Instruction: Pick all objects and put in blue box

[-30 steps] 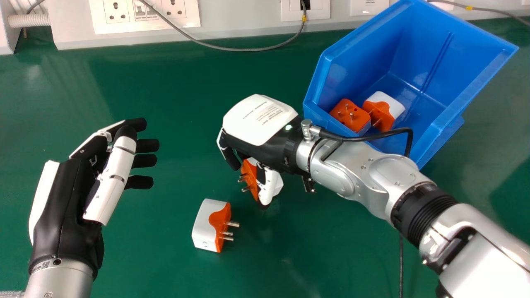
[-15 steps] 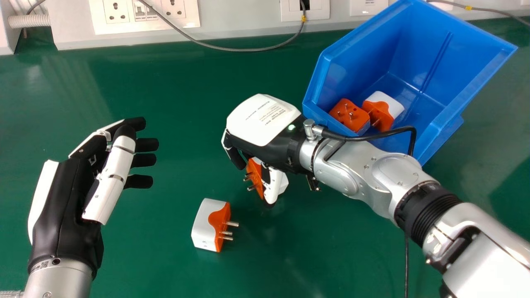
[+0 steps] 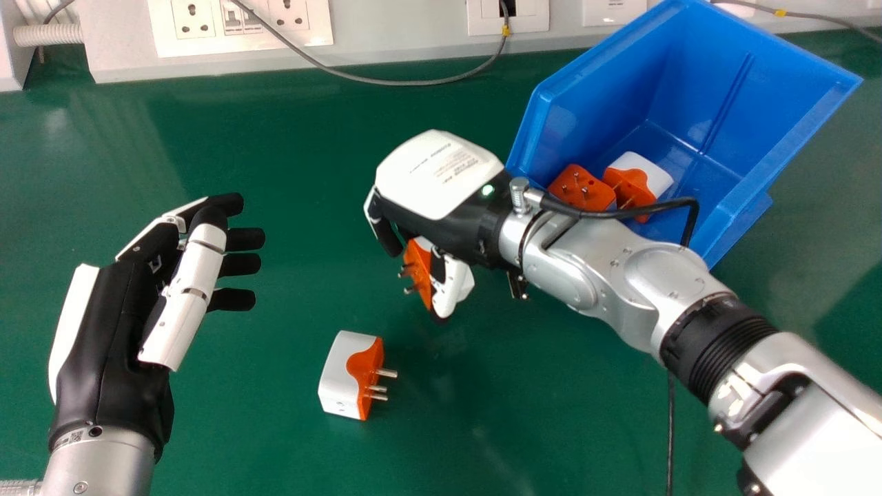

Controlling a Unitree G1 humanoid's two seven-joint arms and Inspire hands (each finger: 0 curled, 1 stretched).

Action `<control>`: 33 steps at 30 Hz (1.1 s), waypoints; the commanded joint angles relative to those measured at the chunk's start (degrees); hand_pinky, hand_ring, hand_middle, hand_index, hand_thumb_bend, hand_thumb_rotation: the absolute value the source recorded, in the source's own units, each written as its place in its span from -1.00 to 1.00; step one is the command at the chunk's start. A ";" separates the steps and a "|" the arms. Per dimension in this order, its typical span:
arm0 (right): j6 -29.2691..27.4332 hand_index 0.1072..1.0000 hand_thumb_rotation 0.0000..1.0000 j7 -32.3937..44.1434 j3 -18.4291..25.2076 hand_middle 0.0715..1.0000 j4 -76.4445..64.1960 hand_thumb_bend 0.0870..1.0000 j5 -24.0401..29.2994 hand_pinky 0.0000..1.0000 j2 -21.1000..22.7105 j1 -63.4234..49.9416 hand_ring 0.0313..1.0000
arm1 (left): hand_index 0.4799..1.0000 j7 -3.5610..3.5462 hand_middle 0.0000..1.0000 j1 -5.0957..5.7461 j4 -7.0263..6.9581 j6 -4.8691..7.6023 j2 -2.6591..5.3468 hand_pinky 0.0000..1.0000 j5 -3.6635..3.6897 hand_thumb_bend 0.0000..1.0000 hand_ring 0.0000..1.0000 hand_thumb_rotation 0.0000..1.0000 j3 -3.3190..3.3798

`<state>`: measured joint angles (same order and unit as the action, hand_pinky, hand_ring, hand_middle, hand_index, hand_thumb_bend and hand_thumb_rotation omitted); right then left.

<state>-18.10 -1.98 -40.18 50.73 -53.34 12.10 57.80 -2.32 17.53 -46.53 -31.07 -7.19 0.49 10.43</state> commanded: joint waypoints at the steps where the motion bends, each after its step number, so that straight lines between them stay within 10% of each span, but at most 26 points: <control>1: 0.24 -0.15 -1.00 0.28 0.80 -0.20 -2.52 -0.04 0.26 -0.59 0.74 2.39 -0.54 | 0.07 0.14 0.40 -0.70 -0.61 0.39 -0.30 0.19 -0.13 -0.44 0.39 0.48 0.37; 17: 1.70 -0.12 -1.00 3.06 5.35 -0.11 -11.28 -0.07 2.56 -0.42 2.86 0.73 -0.31 | 0.07 0.65 0.39 -2.22 0.75 -0.60 -0.43 0.18 -1.08 -0.45 0.39 0.48 0.16; 33: 0.53 -0.13 -1.00 3.04 9.60 -0.12 -20.69 -0.08 4.33 -0.54 6.70 -2.78 -0.32 | 0.07 0.04 0.39 -4.78 5.59 1.76 -0.92 0.18 -0.56 -0.45 0.38 0.48 1.33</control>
<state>-17.10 1.65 -32.66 32.80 -50.15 18.06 54.03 -2.28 13.46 -41.10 -31.30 -7.54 -0.03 11.29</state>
